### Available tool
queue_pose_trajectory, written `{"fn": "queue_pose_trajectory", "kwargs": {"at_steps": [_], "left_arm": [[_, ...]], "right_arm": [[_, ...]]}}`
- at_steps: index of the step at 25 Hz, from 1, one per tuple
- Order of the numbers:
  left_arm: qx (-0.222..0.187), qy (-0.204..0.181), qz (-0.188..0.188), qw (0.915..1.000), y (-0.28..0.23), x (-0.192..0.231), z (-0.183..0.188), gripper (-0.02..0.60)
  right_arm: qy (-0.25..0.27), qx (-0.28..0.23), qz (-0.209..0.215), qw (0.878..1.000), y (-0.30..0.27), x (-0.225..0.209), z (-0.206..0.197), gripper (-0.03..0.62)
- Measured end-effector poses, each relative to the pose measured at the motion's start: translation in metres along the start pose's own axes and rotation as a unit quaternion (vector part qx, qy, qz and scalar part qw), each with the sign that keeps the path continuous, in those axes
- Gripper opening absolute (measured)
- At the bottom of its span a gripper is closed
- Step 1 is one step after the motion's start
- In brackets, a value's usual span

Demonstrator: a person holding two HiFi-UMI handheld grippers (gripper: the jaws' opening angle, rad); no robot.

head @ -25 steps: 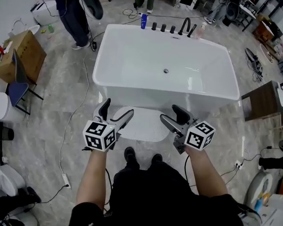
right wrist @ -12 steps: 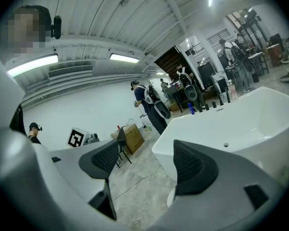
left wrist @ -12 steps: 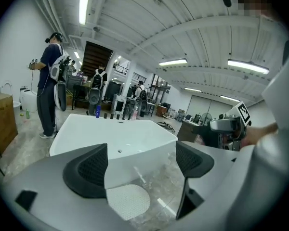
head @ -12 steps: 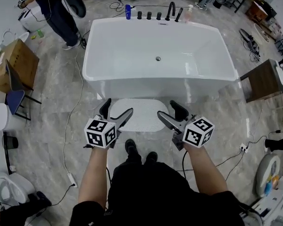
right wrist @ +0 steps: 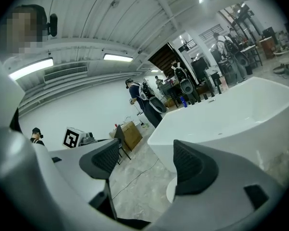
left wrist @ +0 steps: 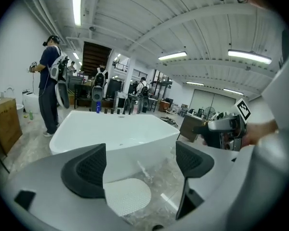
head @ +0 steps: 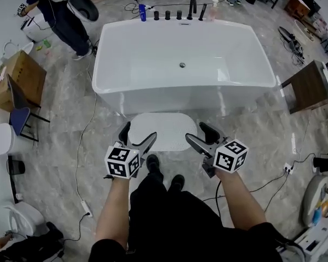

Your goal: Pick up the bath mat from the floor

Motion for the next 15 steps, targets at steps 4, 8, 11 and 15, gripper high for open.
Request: {"fn": "queue_pose_trajectory", "kwargs": {"at_steps": [4, 8, 11, 15], "left_arm": [[0.061, 0.011, -0.044, 0.9971, -0.018, 0.002, -0.041, 0.453], [0.082, 0.020, -0.059, 0.9947, -0.047, 0.019, -0.069, 0.453], [0.100, 0.030, -0.055, 0.9930, -0.066, 0.031, -0.095, 0.452], [0.117, 0.046, -0.063, 0.9901, -0.087, 0.050, -0.124, 0.451]], "right_arm": [[-0.016, 0.021, -0.014, 1.000, -0.012, -0.016, -0.021, 0.348], [-0.029, 0.044, -0.031, 0.998, -0.037, -0.042, -0.045, 0.348], [-0.044, 0.065, -0.034, 0.996, -0.054, -0.058, -0.066, 0.348], [-0.051, 0.081, -0.032, 0.995, -0.082, -0.075, -0.086, 0.348]]}}
Point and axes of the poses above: the fingertips, and each gripper's own axes: y backward along the fingers, x to its left, z out of its top, the point moved 1 cm from there along y, backward along the fingers, and after that the axes turned 2 degrees about z, right-handed, at the moved point
